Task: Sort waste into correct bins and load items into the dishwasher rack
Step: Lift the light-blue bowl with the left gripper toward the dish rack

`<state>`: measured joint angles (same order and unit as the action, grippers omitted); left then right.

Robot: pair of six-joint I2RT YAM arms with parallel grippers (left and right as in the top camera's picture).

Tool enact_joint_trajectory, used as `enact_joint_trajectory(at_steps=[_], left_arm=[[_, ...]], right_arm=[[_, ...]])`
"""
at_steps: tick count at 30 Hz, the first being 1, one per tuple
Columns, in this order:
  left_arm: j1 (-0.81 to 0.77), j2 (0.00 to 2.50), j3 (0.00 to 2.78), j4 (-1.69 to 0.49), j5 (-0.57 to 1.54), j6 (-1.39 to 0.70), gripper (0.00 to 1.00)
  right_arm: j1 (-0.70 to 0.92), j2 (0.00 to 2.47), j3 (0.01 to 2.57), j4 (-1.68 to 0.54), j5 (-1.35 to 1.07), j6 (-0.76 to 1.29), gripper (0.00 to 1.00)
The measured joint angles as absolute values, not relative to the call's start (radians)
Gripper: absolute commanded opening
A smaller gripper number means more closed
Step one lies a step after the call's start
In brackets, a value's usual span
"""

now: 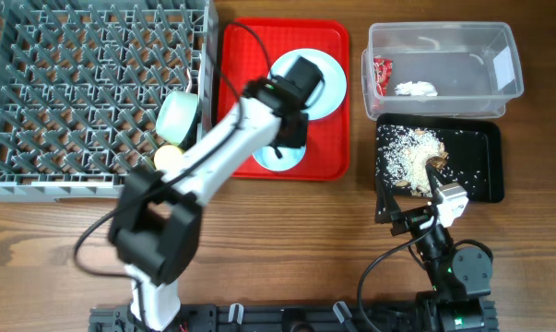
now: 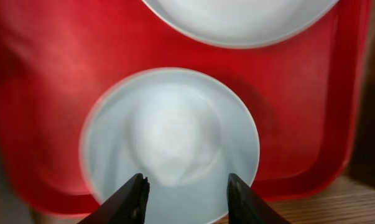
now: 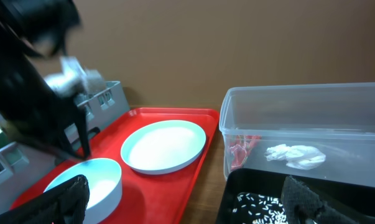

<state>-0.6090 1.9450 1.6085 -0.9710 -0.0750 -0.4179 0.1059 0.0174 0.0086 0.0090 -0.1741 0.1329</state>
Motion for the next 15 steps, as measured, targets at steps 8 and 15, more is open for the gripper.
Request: enact_joint_trajectory(at_steps=[8,15], left_arm=[[-0.531,1.924,1.621,-1.023,-0.107,-0.455,0.38],[-0.477,2.001,1.567,-1.036,-0.107,-0.464,0.31]], right_arm=[[0.106,0.017,0.009,0.009,-0.174,0.133,1.0],[0.106,0.017,0.009,0.009,-0.174,0.133,1.0]])
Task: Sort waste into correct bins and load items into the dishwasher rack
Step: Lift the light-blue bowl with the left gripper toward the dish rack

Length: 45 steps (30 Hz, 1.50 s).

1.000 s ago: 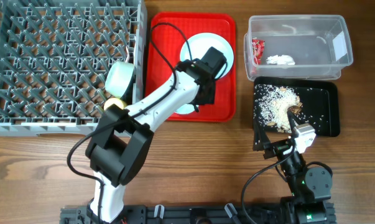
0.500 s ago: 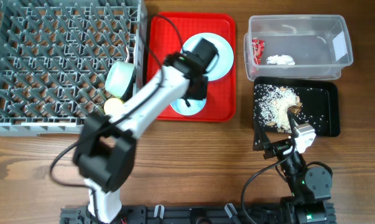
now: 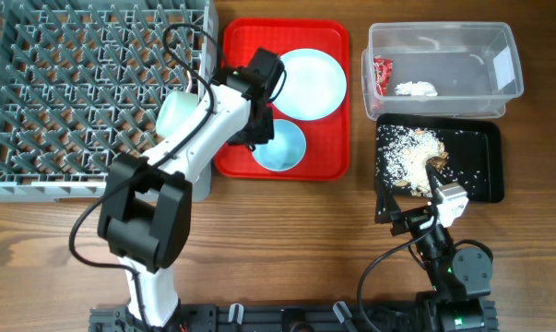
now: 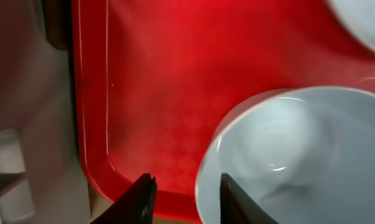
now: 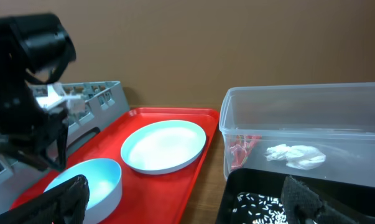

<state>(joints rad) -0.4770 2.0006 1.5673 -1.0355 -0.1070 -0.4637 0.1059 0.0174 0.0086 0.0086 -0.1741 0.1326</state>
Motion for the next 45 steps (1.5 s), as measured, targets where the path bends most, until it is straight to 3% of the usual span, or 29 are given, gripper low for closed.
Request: enact_joint_trajectory(at_steps=[10,15,19,34,45], left_arm=[[-0.476,2.022,1.561,-1.013,-0.068,-0.458,0.29],[-0.471,2.056,1.56,-1.007,-0.053,-0.455,0.21],[-0.463,2.064,1.56,-1.006,-0.053,-0.453,0.04],[-0.463,2.063,1.576,-1.064,-0.072,-0.409,0.04],[-0.462,1.917,1.864,-1.213,-0.509,-0.363,0.04]], right_arm=[[0.106,0.017,0.009,0.009,-0.174,0.133,1.0],[0.106,0.017,0.009,0.009,-0.174,0.133,1.0],[0.106,0.017,0.009,0.009,-0.174,0.133,1.0],[0.106,0.017,0.009,0.009,-0.174,0.133,1.0],[0.106,0.017,0.009,0.009,-0.174,0.133,0.99]])
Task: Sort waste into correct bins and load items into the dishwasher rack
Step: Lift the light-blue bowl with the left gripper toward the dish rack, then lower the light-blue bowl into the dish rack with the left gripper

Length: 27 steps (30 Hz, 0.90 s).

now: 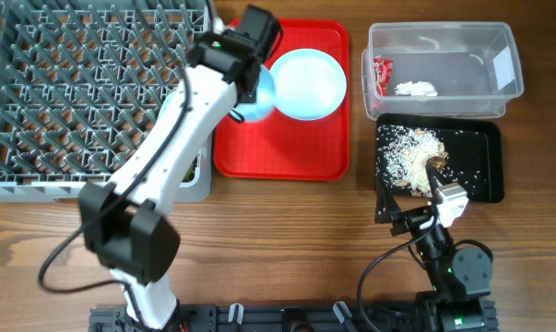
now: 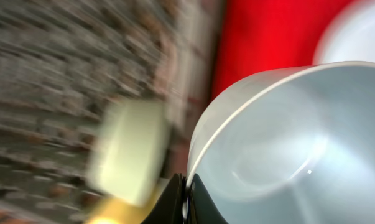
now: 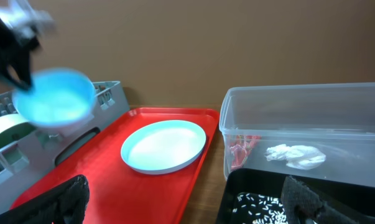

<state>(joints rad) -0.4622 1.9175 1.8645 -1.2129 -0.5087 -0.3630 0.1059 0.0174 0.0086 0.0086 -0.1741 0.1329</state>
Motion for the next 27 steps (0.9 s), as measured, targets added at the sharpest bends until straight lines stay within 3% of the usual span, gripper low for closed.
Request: enact_joint_trajectory(at_steps=[6,11,27], left_arm=[[-0.436,1.901,1.871,-1.185,-0.924,-0.348,0.04],[-0.389,1.904,1.871,-1.117,-1.15,-0.334,0.04],[-0.289,2.089,1.871,-1.068,-1.252,-0.318,0.04]], right_arm=[[0.106,0.017,0.009,0.009,-0.174,0.133,1.0],[0.106,0.017,0.009,0.009,-0.174,0.133,1.0],[0.106,0.017,0.009,0.009,-0.174,0.133,1.0]])
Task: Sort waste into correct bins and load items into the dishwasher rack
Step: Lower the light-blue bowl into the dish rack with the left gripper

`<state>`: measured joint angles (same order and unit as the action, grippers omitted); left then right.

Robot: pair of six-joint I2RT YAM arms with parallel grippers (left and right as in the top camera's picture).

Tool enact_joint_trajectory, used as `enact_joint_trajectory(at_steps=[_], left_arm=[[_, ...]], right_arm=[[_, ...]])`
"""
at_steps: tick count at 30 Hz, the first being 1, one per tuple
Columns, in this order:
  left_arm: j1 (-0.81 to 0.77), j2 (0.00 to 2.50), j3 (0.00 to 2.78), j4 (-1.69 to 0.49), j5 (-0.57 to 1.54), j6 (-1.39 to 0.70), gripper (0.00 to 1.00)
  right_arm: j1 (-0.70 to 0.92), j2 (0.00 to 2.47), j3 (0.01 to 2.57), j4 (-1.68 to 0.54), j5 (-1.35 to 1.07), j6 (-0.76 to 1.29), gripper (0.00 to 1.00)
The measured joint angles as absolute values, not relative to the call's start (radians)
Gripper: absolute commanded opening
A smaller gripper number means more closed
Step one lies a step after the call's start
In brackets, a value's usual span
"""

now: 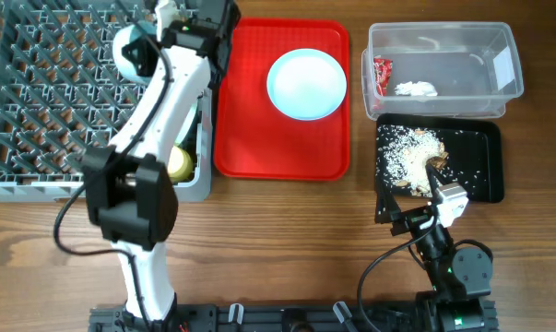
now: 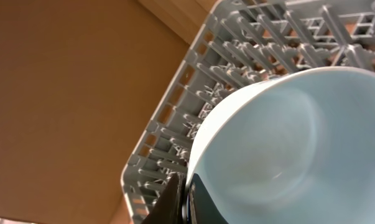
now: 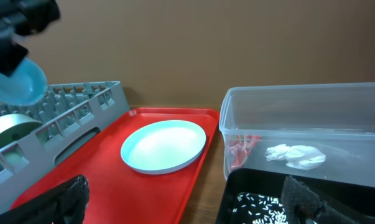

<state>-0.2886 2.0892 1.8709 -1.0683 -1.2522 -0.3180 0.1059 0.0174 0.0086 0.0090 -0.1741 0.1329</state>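
My left gripper [image 2: 187, 198] is shut on the rim of a light blue bowl [image 2: 287, 149]. The bowl [image 1: 135, 51] hangs tilted over the far part of the grey dishwasher rack [image 1: 56, 111]; in the right wrist view the bowl [image 3: 16, 84] shows above the rack [image 3: 63, 121]. A light blue plate [image 1: 305, 83] lies on the red tray [image 1: 278, 152]. My right gripper [image 3: 184, 202] is open near the table's front edge, facing the black tray [image 1: 485, 157], with nothing between its fingers.
A clear bin [image 1: 499, 88] at the back right holds a red wrapper [image 1: 381, 74] and a white tissue [image 1: 416, 88]. Rice and scraps [image 1: 411, 152] lie in the black tray. A pale green cup [image 3: 13, 134] and a yellow item [image 1: 179, 164] sit in the rack's right side.
My left gripper, still shut on the bowl, was by the tray's far left corner; it is now further left over the rack's far part. The right arm has not moved.
My left gripper stood open over the bowl on the red tray, then open astride the bowl's left rim. Then it was shut on the rim with the bowl lifted off the tray, and now the bowl is over the rack. The plate stayed on the tray.
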Motion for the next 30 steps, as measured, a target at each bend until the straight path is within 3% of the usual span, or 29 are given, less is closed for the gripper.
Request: enact_joint_trajectory(at_steps=[16,30], left_arm=[[-0.289,2.191,1.871,-1.008,-1.271,-0.229,0.04],[-0.307,2.192,1.871,-0.923,-1.468,-0.117,0.04]], right_arm=[[0.106,0.017,0.009,0.009,-0.174,0.133,1.0],[0.106,0.017,0.009,0.009,-0.174,0.133,1.0]])
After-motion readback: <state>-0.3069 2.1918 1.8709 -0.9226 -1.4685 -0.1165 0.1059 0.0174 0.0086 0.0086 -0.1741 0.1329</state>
